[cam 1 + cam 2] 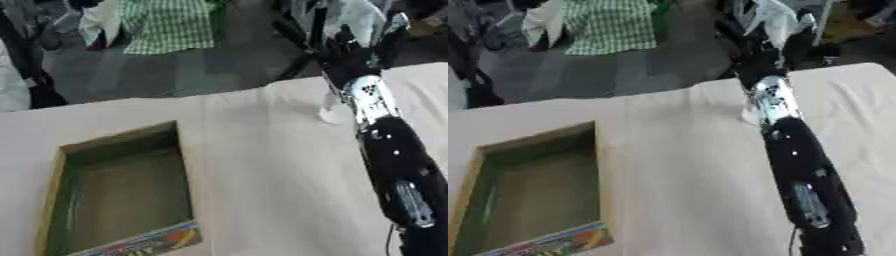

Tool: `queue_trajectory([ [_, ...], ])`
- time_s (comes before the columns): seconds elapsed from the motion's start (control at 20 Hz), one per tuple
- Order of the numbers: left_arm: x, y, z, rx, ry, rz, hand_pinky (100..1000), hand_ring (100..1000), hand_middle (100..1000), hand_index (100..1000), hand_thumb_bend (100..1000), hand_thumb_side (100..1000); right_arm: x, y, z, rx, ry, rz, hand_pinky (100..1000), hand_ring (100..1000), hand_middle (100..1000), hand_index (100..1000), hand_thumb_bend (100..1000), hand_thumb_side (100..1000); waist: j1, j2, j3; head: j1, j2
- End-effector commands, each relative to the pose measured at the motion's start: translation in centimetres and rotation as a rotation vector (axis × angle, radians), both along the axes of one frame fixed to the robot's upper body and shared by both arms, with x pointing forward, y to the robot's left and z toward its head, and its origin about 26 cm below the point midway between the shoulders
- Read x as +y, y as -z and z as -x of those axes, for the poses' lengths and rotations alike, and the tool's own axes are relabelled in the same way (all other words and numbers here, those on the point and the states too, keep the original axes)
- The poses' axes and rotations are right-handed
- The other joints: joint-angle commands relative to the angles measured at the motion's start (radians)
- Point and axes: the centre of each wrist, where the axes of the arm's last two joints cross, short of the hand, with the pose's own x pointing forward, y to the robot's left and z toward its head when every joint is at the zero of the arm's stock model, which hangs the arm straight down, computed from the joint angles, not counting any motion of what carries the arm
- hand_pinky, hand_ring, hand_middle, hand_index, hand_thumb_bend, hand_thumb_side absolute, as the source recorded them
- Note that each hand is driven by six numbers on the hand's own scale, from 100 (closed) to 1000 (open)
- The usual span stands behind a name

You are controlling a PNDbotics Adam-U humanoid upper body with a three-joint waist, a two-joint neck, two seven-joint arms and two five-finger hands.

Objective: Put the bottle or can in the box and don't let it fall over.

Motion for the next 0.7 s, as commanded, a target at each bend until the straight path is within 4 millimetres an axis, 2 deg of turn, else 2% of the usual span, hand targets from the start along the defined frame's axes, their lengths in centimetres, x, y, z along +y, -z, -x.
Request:
queue_trajectory([
  [0.05, 0.01, -1.0, 0.2, -0.032, 0.004, -0.029, 828, 865, 805, 821, 807, 624, -0.41, -1.56, 0.26, -0.039, 0.024, 0.008, 100, 100, 256, 965, 320, 945, 0.0, -0.017, 0.001, -0.002, -0.015],
  [0.7, -0.01, -1.01, 0.19, -0.031, 0.005, -0.03, 828, 862, 805, 821, 801, 625, -0.31, -1.72, -0.28, -0.038, 0.046, -0.003, 100, 100, 255, 963, 318, 944, 0.0, -0.017, 0.006, -0.009, -0.023],
])
